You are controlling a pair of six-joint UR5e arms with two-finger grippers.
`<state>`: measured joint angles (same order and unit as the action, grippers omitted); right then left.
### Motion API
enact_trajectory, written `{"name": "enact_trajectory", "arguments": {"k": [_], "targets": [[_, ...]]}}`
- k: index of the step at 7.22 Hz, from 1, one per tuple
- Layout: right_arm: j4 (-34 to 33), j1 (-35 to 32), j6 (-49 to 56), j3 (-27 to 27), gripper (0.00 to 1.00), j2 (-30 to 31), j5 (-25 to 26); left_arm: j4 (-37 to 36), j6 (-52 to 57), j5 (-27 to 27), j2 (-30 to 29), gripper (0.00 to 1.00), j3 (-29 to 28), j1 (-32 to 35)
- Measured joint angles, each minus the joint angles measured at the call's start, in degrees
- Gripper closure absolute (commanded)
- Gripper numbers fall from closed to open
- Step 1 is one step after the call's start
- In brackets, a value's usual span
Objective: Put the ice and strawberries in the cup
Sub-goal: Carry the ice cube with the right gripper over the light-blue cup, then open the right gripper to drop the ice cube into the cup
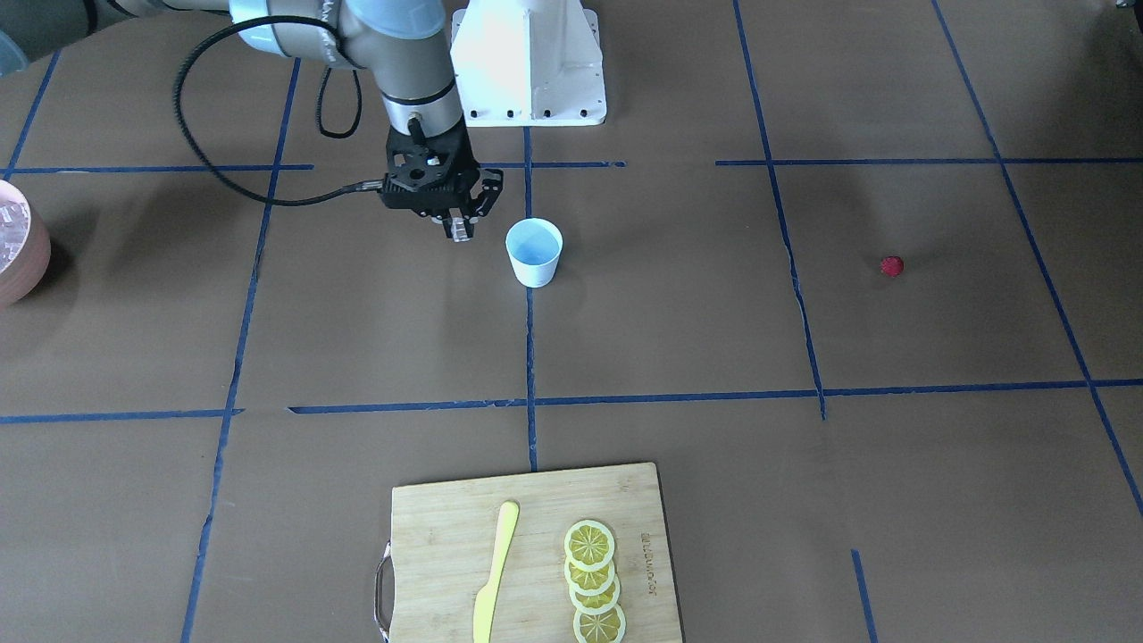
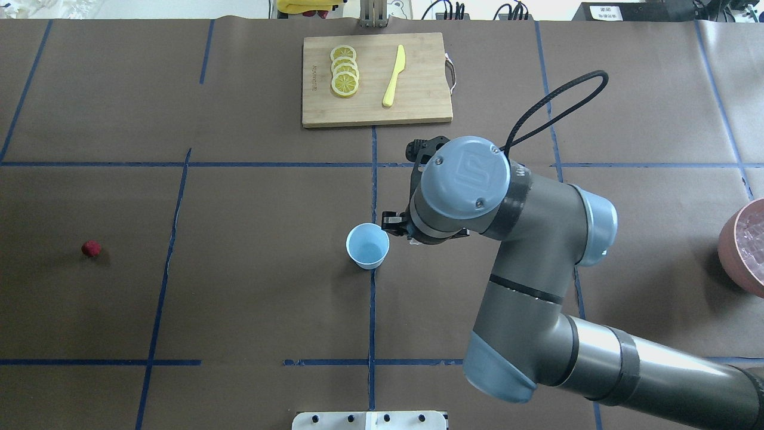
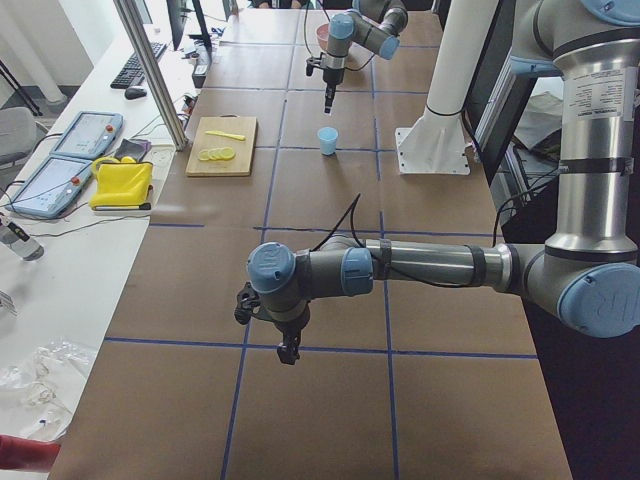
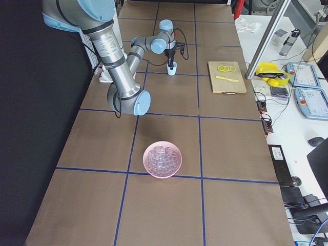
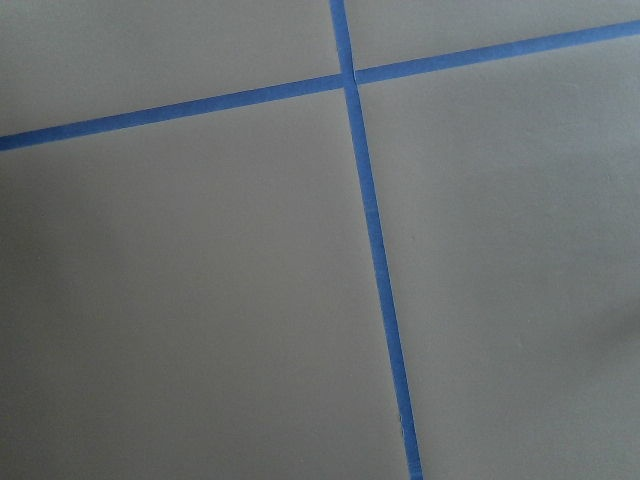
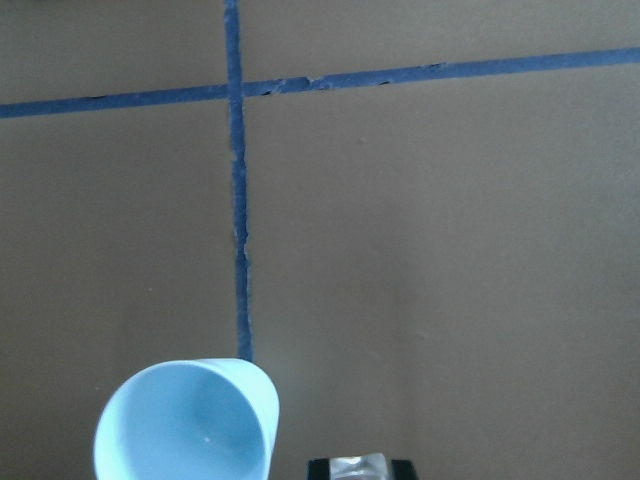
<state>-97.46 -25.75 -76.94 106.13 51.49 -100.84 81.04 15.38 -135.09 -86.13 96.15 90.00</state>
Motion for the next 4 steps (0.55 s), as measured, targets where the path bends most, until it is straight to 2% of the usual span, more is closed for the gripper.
{"name": "enact_trajectory", "arguments": {"k": [4], "targets": [[-1.64, 2.49, -3.18, -8.27, 1.00, -8.81, 2.99, 0.00, -0.01, -0.04, 0.00, 0.00, 0.00, 0.00]]}}
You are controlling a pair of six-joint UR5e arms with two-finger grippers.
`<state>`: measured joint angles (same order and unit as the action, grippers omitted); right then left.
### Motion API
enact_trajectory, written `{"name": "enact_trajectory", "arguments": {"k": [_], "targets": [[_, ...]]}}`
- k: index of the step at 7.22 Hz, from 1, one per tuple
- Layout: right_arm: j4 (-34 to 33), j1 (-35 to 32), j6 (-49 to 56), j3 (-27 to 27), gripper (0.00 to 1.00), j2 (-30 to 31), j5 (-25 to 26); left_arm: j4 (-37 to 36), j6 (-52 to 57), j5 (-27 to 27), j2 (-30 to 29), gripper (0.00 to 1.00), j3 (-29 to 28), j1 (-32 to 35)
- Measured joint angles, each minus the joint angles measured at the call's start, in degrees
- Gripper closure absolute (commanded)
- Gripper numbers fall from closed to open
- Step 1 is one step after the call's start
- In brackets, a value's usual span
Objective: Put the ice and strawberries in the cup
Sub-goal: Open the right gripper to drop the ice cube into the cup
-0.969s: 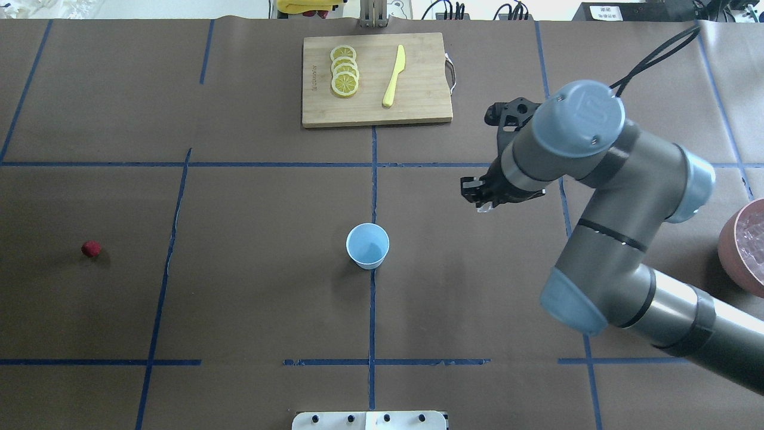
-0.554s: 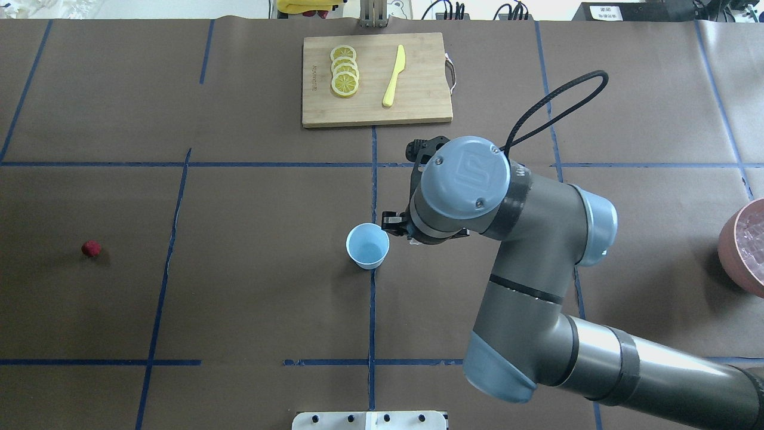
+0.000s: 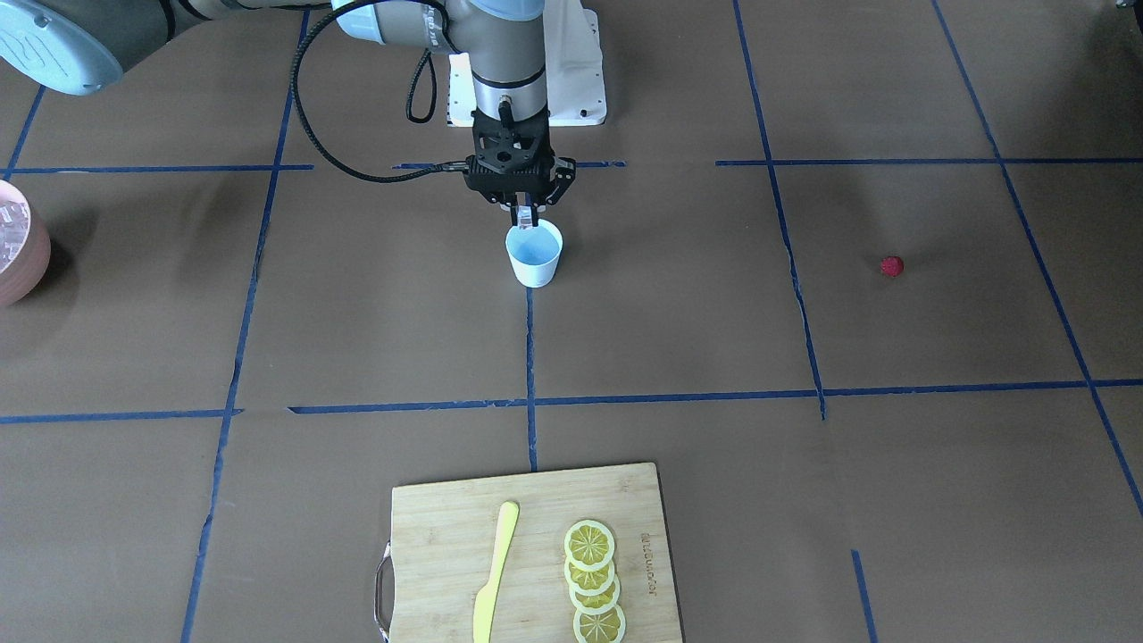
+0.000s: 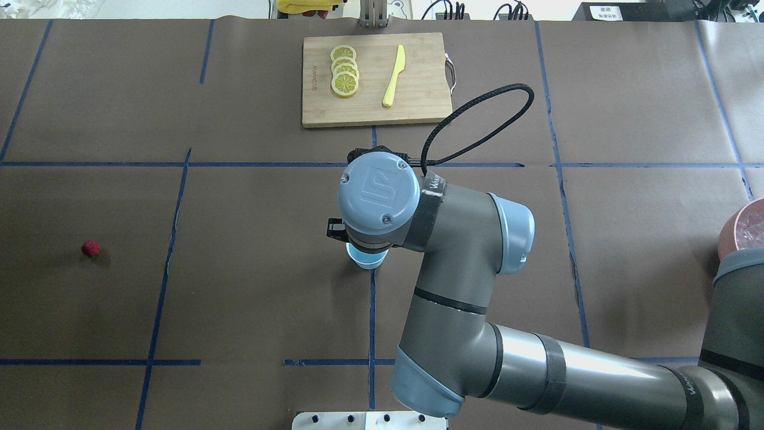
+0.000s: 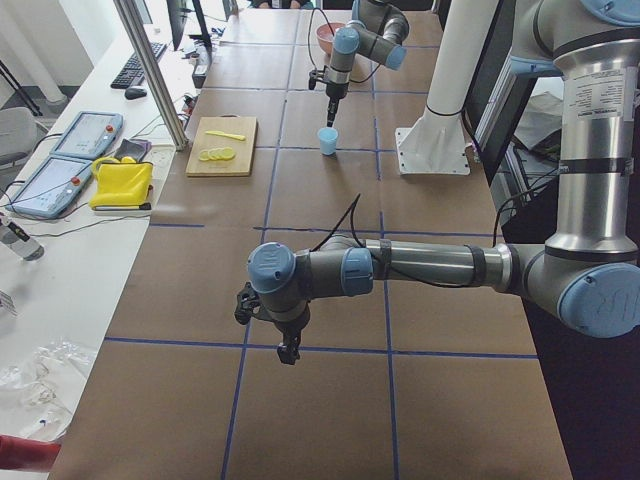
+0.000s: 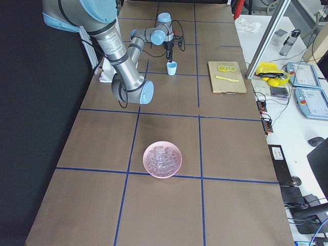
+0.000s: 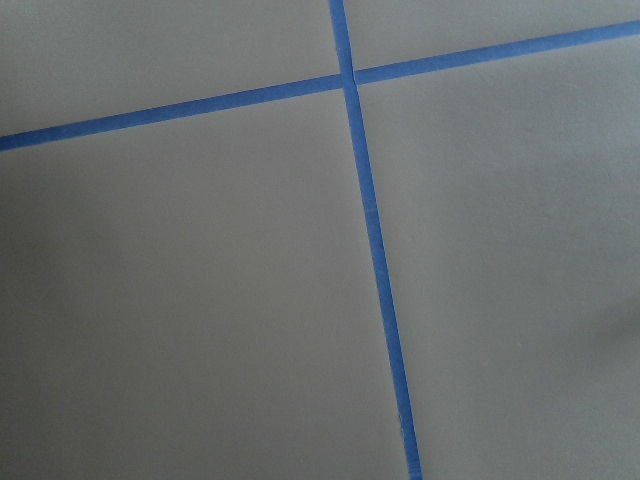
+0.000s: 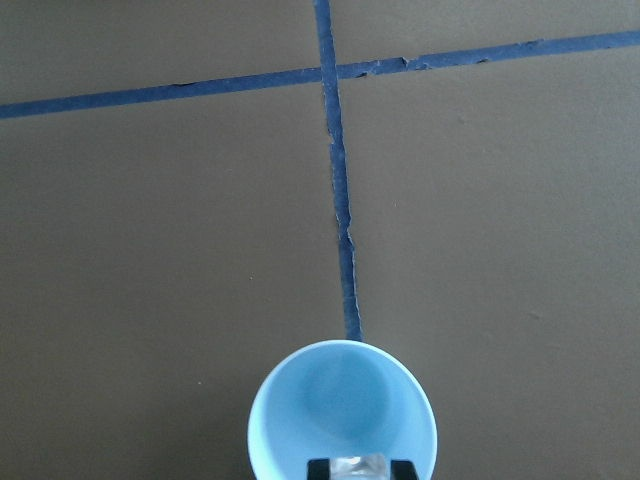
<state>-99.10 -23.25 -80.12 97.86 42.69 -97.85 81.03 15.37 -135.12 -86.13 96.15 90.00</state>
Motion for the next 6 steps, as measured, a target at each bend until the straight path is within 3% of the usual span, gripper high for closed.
{"name": "enact_trajectory", "arguments": {"k": [1, 2, 3, 6], "targets": [[0.02, 0.02, -0.11, -1.53, 0.97, -0.83, 0.30, 0.00, 0.00, -0.05, 0.00, 0.00, 0.00, 0.00], [0.04, 0.05, -0.11, -2.18, 0.42, -1.05, 0.65, -0.02, 0.01, -0.12, 0.00, 0.00, 0.00, 0.00], [0.06, 0.05, 0.07, -2.45, 0.02, -1.02, 0.82, -0.05, -0.01, -0.18, 0.00, 0.00, 0.00, 0.00], [0.11, 0.27, 0.55, -2.54, 0.01, -1.02, 1.45, -0.05, 0.00, -0.23, 0.00, 0.00, 0.00, 0.00]]}}
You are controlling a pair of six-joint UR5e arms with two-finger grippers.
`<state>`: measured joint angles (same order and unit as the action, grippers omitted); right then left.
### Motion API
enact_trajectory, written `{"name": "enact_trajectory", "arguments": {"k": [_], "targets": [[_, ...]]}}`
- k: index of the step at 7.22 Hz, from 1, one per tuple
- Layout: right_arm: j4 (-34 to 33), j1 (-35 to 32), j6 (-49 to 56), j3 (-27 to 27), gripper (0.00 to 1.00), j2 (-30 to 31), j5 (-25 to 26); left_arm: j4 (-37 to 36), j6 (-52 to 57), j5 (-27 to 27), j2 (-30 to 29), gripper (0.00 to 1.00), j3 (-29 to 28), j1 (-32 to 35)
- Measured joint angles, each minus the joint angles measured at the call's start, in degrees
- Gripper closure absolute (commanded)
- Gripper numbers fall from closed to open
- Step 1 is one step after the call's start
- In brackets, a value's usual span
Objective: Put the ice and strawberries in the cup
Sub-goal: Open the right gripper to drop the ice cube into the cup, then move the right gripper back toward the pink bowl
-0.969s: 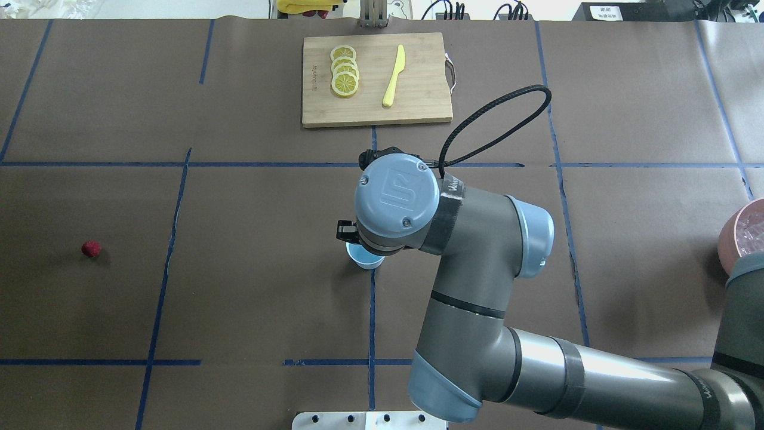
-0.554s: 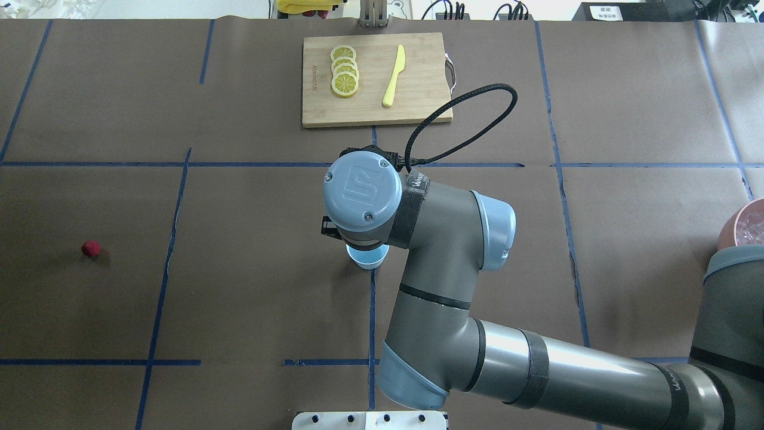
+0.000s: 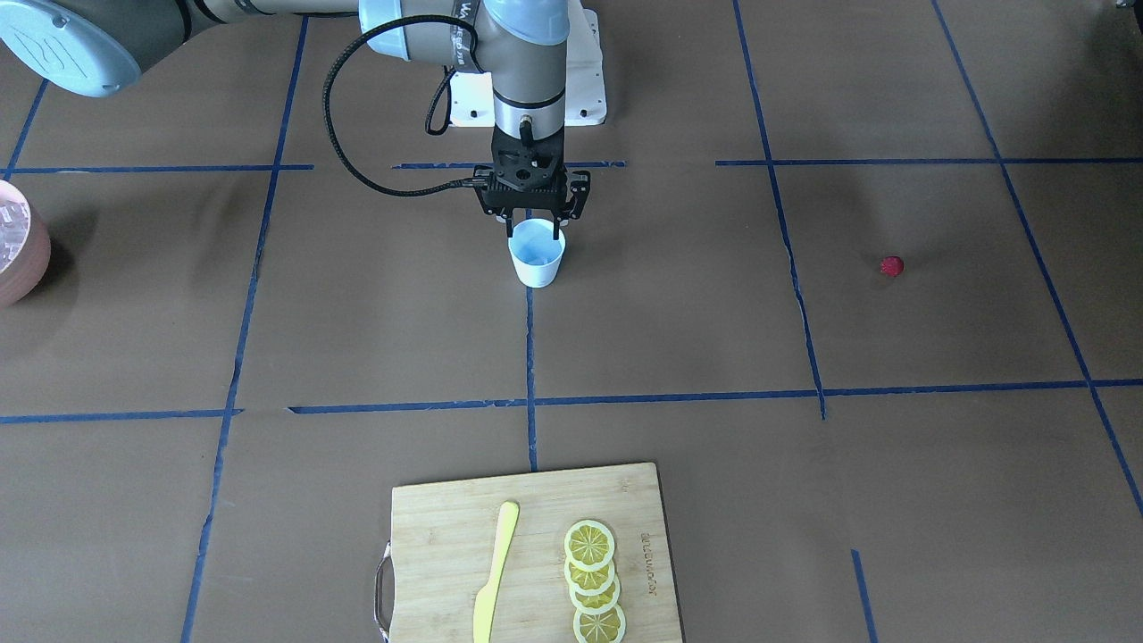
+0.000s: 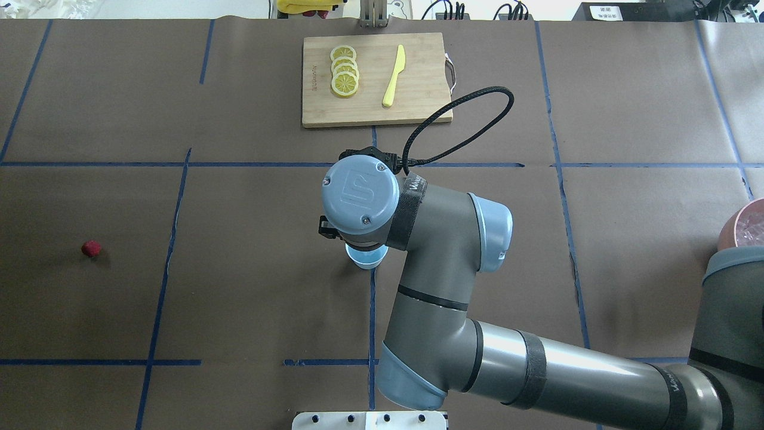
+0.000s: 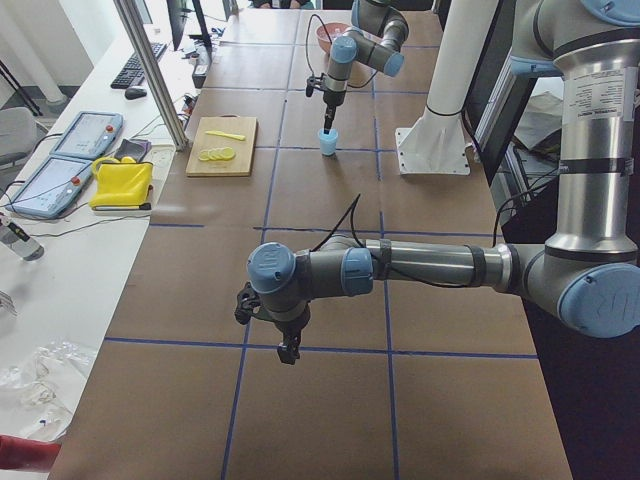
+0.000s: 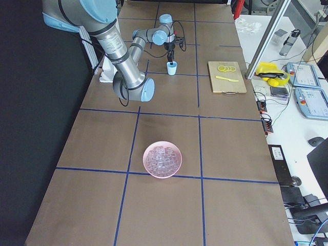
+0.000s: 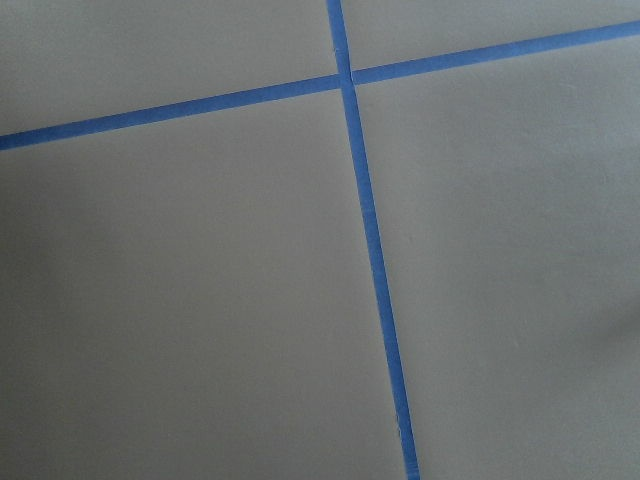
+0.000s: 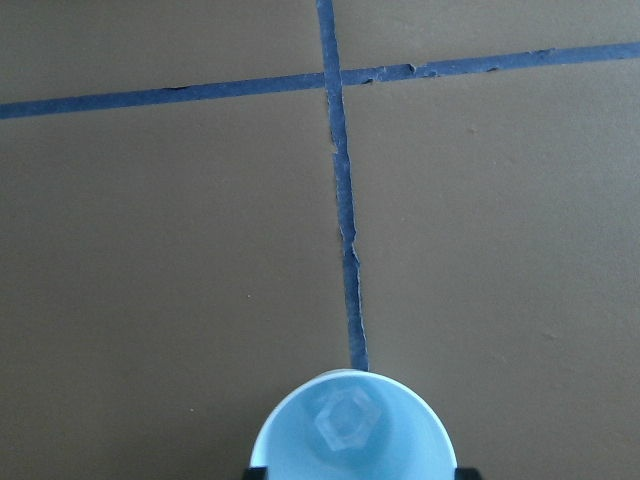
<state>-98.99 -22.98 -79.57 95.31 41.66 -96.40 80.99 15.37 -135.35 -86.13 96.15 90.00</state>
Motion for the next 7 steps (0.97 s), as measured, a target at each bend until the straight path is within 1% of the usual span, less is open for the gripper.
{"name": "enact_trajectory", "arguments": {"k": [2, 3, 4, 5, 7], "targets": [[-0.03, -0.39, 0.47, 0.35, 0.01, 0.04, -0.22, 0.00, 0.01, -0.02, 0.00, 0.00, 0.00, 0.00], [-0.07, -1.59, 1.97, 0.71, 0.01, 0.58, -1.18, 0.02, 0.01, -0.06, 0.00, 0.00, 0.00, 0.00], [-0.12, -3.48, 5.14, 2.37, 0.01, 2.72, -2.96, 0.04, 0.01, -0.10, 0.00, 0.00, 0.00, 0.00], [-0.12, -6.17, 10.44, 6.29, 0.01, 7.16, -5.57, 0.04, 0.01, -0.14, 0.00, 0.00, 0.00, 0.00], [0.02, -13.50, 25.97, 14.94, 0.01, 18.35, -13.24, -0.01, 0.01, -0.17, 0.00, 0.00, 0.00, 0.00]]}}
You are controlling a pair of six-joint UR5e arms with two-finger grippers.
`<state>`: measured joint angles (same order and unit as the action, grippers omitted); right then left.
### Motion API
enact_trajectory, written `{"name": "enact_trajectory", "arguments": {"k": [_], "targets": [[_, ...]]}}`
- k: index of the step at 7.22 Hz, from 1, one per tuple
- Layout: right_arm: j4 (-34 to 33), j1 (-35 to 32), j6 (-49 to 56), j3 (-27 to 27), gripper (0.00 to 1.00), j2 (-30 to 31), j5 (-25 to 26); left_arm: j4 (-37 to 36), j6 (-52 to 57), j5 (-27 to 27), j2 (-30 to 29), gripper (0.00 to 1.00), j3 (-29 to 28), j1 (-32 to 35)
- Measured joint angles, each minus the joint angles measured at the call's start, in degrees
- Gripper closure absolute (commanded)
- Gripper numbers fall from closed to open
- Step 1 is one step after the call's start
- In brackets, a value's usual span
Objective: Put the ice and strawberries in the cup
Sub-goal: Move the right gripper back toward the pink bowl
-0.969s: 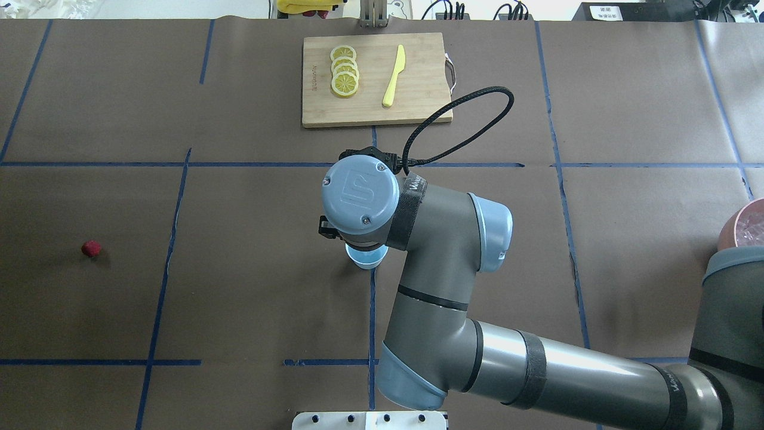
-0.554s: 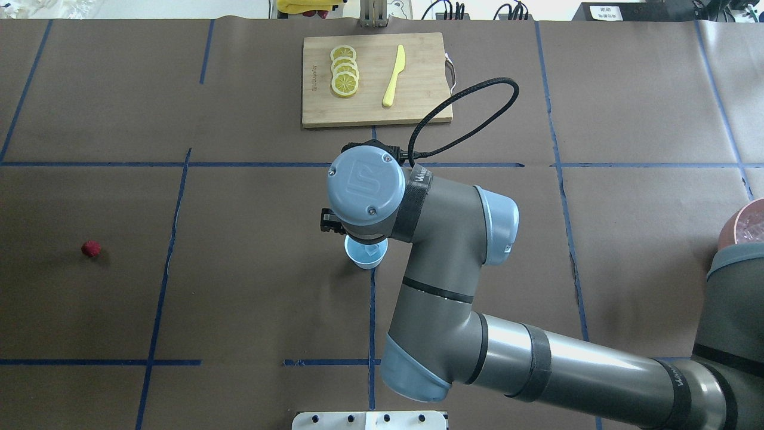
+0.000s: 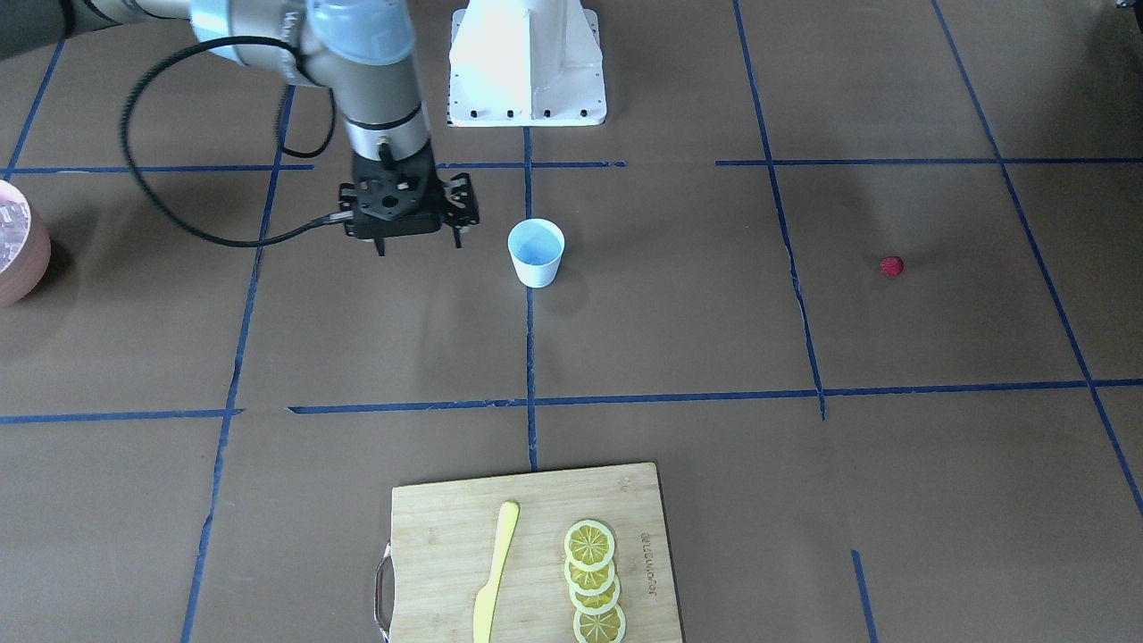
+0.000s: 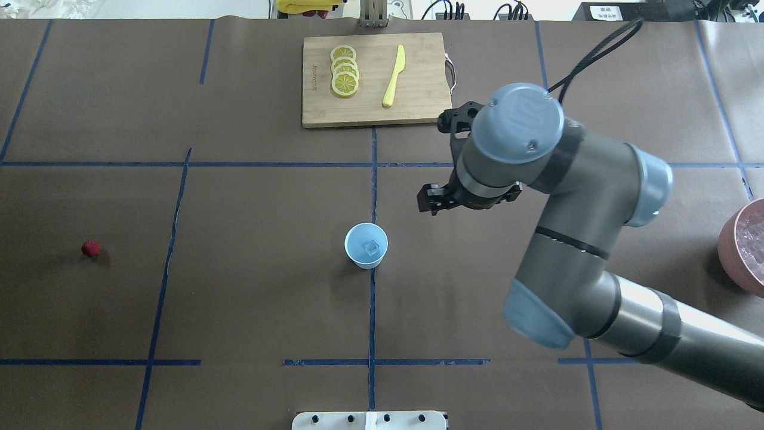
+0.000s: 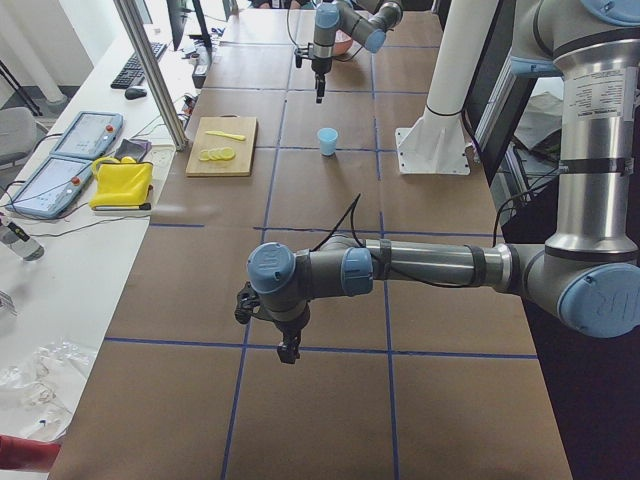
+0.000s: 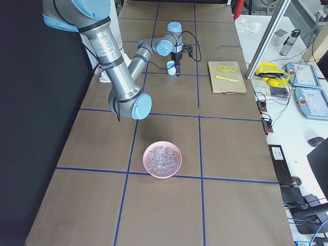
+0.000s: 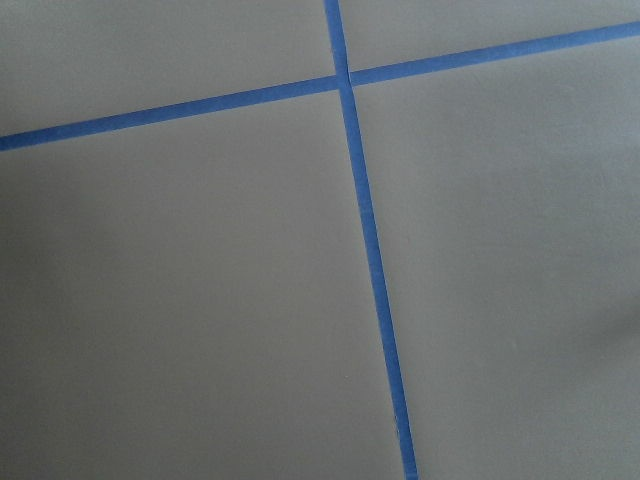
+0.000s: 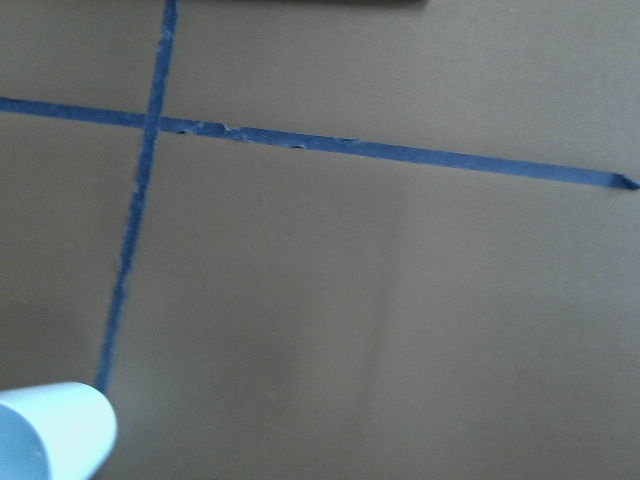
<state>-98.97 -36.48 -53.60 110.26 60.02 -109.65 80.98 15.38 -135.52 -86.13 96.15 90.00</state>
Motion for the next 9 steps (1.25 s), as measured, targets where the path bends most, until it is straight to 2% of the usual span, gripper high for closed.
{"name": "enact_trajectory", "arguments": {"k": [2, 4, 7, 9], "targets": [[0.44, -7.56, 18.00, 5.19, 0.01, 10.80, -5.44, -0.03, 0.00, -0.01, 0.05, 0.00, 0.00, 0.00], [0.63, -16.46, 36.94, 7.59, 0.01, 20.12, -10.15, -0.03, 0.00, -0.01, 0.08, 0.00, 0.00, 0.00], [0.62, -28.45, 65.43, 8.02, 0.01, 31.50, -14.84, -0.09, 0.00, -0.08, 0.06, 0.00, 0.00, 0.00], [0.62, -31.77, 77.83, 7.61, 0.02, 36.31, -15.43, -0.04, 0.00, -0.09, 0.06, 0.00, 0.00, 0.00]]}}
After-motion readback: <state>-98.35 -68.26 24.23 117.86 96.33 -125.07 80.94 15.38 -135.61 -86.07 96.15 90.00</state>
